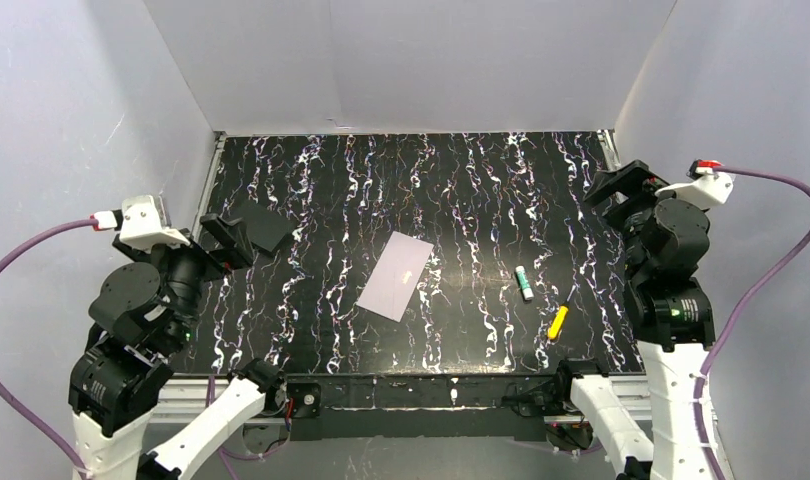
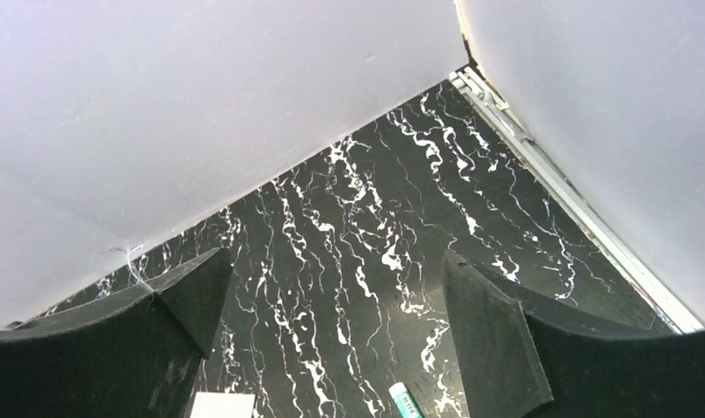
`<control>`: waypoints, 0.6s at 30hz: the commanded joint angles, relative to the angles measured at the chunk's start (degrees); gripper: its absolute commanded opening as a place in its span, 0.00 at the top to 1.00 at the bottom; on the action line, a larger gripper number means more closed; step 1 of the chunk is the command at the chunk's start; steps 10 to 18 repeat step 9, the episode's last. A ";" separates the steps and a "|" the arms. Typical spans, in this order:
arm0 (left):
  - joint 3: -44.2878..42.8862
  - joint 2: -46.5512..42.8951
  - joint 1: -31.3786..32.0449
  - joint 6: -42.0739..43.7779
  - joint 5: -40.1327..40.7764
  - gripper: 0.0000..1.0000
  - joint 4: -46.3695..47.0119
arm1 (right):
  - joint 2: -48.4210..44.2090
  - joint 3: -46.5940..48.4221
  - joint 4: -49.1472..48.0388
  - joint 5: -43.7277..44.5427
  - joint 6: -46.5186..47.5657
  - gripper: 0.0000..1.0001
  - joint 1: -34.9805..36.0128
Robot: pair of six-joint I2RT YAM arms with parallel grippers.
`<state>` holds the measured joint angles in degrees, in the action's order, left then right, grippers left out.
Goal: Place the letter into the envelope and seal it
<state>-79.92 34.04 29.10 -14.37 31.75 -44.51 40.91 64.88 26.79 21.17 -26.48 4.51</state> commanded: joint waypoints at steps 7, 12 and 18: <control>-1.13 -1.27 0.17 1.24 5.15 0.02 -1.00 | -1.38 4.34 -2.36 6.31 1.58 0.01 -0.21; -1.05 -1.26 0.21 1.37 4.85 0.02 -0.56 | -1.40 4.46 -2.27 6.80 1.69 0.01 -0.21; -1.05 -1.26 0.21 1.37 4.85 0.02 -0.56 | -1.40 4.46 -2.27 6.80 1.69 0.01 -0.21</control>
